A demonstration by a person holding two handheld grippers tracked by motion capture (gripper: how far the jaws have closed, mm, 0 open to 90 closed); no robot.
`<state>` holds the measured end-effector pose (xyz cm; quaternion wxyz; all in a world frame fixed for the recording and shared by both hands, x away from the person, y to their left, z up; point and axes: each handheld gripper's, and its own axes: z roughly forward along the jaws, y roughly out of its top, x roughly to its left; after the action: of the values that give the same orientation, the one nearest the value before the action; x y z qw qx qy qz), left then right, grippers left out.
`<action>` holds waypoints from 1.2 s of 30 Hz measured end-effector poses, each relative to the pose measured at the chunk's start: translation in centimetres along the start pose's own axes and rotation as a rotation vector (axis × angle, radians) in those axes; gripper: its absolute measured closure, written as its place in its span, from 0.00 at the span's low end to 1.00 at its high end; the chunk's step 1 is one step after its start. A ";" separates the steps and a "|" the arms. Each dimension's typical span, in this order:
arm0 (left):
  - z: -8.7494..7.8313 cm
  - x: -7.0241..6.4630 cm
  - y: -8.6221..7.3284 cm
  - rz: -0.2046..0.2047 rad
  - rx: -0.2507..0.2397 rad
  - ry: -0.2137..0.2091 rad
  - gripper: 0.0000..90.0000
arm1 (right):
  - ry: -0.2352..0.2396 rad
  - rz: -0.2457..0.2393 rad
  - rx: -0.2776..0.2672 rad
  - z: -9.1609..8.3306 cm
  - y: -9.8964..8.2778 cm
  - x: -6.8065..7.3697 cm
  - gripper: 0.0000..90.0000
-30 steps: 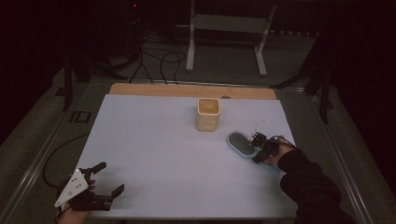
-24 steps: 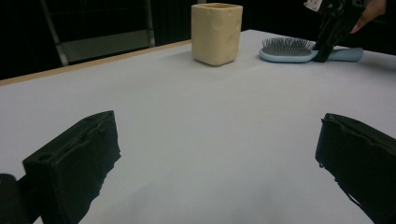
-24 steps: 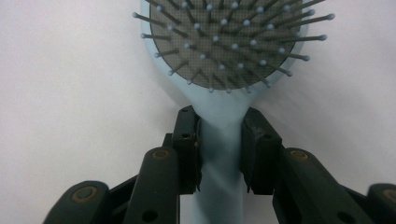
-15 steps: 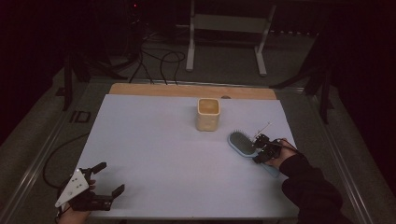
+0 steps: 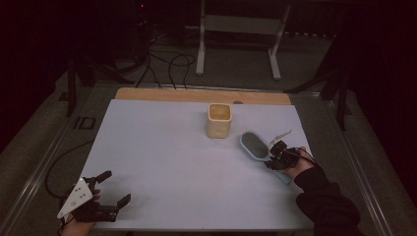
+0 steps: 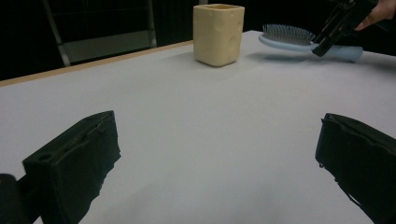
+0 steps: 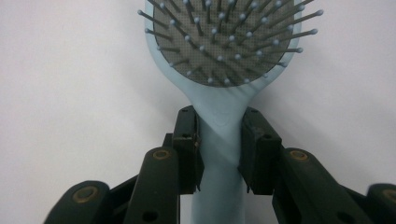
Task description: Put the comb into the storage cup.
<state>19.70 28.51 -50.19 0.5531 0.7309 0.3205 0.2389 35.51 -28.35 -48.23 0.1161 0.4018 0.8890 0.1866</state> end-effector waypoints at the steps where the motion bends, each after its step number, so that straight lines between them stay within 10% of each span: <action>1: 0.0 0.0 0.0 -0.001 0.000 0.000 0.00 | 0.020 0.009 -0.010 -0.2 0.0 -0.1 0.78; 17: 0.0 0.1 0.0 0.000 0.000 0.000 0.00 | -0.004 0.042 -0.279 -2.5 0.6 0.6 0.78; 36: 0.0 0.1 0.0 -0.007 -0.002 -0.003 0.00 | 0.040 0.036 -0.439 -4.1 3.4 2.3 0.78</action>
<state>19.77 28.61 -50.21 0.5554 0.7295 0.3218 0.2362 34.83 -25.56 -43.18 0.1798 0.3790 0.8218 0.3856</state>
